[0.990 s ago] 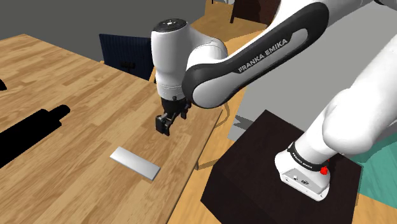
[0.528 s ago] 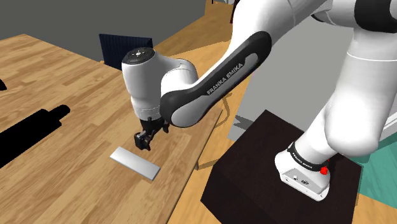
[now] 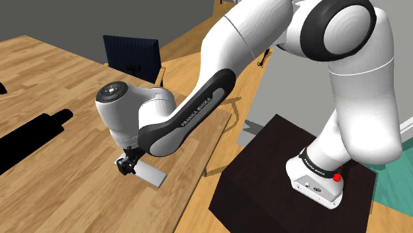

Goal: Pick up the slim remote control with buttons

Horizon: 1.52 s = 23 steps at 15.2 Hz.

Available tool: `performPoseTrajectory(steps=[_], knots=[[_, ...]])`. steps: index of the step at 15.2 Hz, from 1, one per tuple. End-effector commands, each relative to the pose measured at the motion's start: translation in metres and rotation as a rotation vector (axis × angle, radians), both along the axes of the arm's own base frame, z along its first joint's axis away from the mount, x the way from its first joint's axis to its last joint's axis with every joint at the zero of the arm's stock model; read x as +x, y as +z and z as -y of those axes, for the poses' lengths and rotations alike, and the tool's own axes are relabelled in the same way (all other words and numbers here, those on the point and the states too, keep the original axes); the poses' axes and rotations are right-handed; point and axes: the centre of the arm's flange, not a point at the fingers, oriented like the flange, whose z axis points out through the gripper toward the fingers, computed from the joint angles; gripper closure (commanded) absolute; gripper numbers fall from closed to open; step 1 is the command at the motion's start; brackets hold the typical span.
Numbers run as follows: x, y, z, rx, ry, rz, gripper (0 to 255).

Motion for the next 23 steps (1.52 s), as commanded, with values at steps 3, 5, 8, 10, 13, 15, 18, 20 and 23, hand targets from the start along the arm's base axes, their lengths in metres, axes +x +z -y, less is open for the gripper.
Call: performPoseTrajectory(steps=[3,5,8,10,13,15,18,20,23], knots=[[0.007,-0.021,-0.016,-0.001,-0.001,0.001,0],[0.007,-0.032,-0.016,-0.001,-0.001,0.001,0],[0.007,-0.047,-0.016,-0.001,-0.001,0.001,0],[0.007,-0.050,-0.016,-0.001,-0.001,0.001,0],[0.007,-0.051,-0.017,-0.001,-0.001,0.001,255],[0.007,-0.051,-0.017,-0.001,-0.001,0.001,255],[0.007,-0.051,-0.017,-0.001,-0.001,0.001,255],[0.007,-0.051,-0.016,-0.001,-0.001,0.001,255],[0.007,-0.035,-0.016,-0.001,-0.001,0.001,255]])
